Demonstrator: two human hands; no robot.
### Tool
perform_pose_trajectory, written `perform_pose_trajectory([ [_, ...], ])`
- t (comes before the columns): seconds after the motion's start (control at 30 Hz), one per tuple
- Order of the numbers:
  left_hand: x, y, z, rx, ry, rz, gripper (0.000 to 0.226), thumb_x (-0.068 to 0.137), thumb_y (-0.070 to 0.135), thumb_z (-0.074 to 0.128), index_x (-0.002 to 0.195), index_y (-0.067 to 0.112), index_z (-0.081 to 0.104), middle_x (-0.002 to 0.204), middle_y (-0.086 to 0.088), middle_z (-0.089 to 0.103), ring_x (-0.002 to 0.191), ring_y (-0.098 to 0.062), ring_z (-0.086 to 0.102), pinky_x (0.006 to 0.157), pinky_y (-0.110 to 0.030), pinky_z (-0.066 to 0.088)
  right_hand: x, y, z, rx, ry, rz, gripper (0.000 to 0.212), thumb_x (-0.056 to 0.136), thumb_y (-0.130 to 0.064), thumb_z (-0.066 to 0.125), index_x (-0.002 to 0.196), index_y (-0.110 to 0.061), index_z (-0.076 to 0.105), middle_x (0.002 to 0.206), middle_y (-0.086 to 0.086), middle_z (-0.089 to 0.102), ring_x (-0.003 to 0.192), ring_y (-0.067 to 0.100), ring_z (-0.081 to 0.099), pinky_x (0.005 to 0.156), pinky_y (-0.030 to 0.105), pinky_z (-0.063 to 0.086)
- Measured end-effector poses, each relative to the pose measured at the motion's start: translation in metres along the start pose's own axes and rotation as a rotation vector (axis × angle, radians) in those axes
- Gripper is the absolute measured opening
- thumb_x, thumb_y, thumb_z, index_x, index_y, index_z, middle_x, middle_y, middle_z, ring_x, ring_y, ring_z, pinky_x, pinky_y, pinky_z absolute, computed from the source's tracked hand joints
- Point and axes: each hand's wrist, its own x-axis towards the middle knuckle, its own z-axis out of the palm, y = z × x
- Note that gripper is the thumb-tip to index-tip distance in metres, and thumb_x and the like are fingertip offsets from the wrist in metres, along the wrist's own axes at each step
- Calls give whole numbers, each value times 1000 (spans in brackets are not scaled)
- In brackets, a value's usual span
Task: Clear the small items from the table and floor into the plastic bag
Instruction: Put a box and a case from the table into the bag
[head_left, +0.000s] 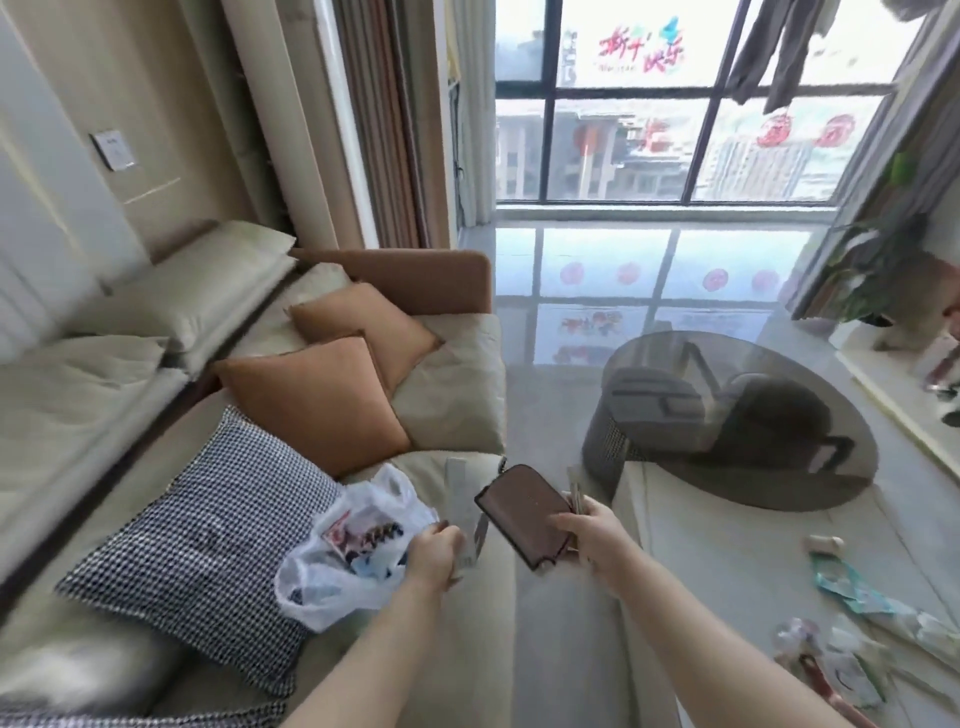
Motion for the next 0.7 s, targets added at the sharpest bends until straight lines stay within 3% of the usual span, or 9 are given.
perform_pose_trajectory([
  [0.2, 18, 16, -71, -63, 112, 58, 19, 87, 4, 49, 83, 18, 61, 84, -12, 59, 80, -24, 53, 70, -34, 41, 41, -23, 81, -45, -142, -10, 24, 89, 5, 52, 105, -12, 58, 85, 8, 63, 71, 20, 59, 60, 31, 53],
  [0.3, 30, 17, -100, -116, 208, 26, 20, 89, 5, 50, 103, 10, 63, 92, -14, 63, 85, -27, 57, 73, -38, 47, 59, -31, 119, -83, -206, 7, 23, 91, 3, 52, 107, -13, 58, 83, 6, 62, 69, 17, 58, 47, 25, 51],
  [0.43, 50, 14, -130, -119, 307, -20, 25, 91, 8, 50, 113, 6, 62, 97, -14, 64, 89, -29, 59, 69, -34, 46, 93, -37, 163, -141, -280, 32, 21, 90, 3, 53, 105, -12, 59, 84, 7, 63, 70, 20, 59, 46, 26, 52],
  [0.6, 75, 15, -148, -171, 406, -93, 23, 93, 17, 53, 108, 2, 63, 86, -8, 61, 79, -22, 56, 61, -27, 43, 142, -31, 206, -267, -370, 100, 14, 92, 1, 53, 101, -8, 57, 84, 9, 60, 70, 20, 58, 47, 28, 54],
  [0.7, 95, 15, -150, -219, 449, -157, 18, 88, 6, 52, 103, 10, 62, 88, -7, 61, 77, -22, 56, 56, -25, 43, 175, -17, 225, -353, -397, 153, 19, 91, -1, 54, 109, -8, 56, 87, 9, 61, 71, 19, 60, 57, 34, 56],
])
